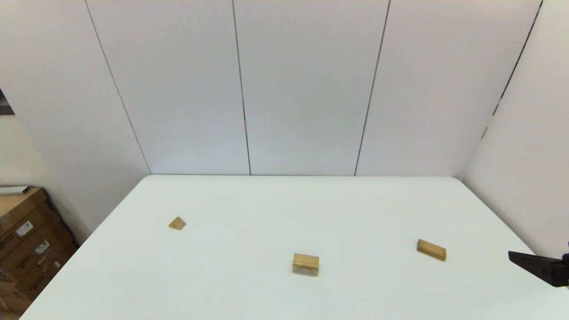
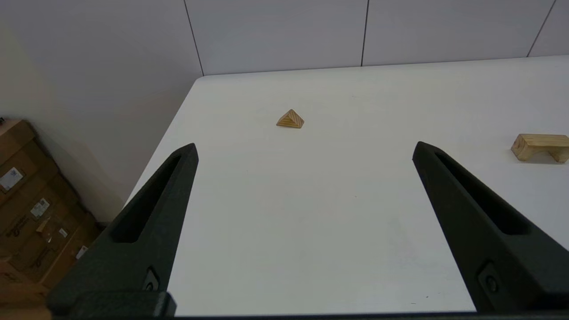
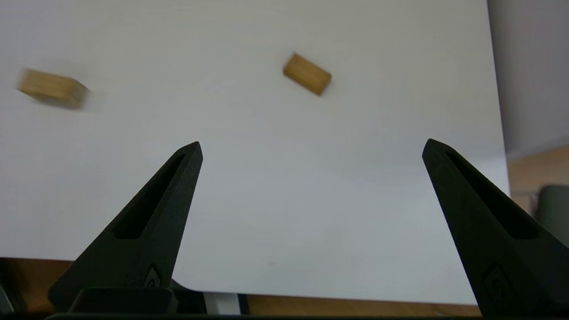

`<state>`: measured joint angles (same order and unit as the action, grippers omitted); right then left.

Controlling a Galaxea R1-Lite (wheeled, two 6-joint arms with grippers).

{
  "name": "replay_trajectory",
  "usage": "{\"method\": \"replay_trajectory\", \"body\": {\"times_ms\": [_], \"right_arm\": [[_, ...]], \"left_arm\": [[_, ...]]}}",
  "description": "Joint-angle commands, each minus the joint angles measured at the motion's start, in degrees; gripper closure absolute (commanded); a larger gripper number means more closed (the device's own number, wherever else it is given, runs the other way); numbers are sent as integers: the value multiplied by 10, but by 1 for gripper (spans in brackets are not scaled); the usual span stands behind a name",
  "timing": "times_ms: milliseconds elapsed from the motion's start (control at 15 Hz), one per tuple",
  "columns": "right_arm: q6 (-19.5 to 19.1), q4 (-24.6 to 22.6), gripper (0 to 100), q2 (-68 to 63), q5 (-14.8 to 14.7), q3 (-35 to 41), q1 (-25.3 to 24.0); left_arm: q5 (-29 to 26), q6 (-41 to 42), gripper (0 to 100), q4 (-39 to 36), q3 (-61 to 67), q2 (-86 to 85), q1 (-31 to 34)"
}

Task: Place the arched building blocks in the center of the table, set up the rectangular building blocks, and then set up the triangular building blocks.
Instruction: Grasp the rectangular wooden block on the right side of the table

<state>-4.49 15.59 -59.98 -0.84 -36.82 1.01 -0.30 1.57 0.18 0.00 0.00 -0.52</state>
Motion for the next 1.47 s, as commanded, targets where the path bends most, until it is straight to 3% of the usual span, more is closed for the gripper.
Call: {"method": "replay_trajectory", "body": {"times_ms": [67, 400, 533, 667, 1000, 1200, 1467], "right_arm": [[-166, 66, 0, -262, -22, -98, 62], [-171, 71, 0, -410, -14, -190, 60], [-200, 72, 0, -458, -6, -223, 60], [-248, 73, 0, -510, -1, -266, 60], [-416, 102, 0, -609, 77, -354, 86], [-475, 139, 0, -625, 84, -388, 94], [-555, 177, 0, -634, 117, -399, 105]], "left_arm": [[0, 0, 0, 0, 0, 0, 0], [0, 0, 0, 0, 0, 0, 0], [0, 0, 0, 0, 0, 0, 0], [0, 0, 0, 0, 0, 0, 0], [0, 0, 0, 0, 0, 0, 0], [0, 0, 0, 0, 0, 0, 0], [0, 0, 0, 0, 0, 0, 0]]}}
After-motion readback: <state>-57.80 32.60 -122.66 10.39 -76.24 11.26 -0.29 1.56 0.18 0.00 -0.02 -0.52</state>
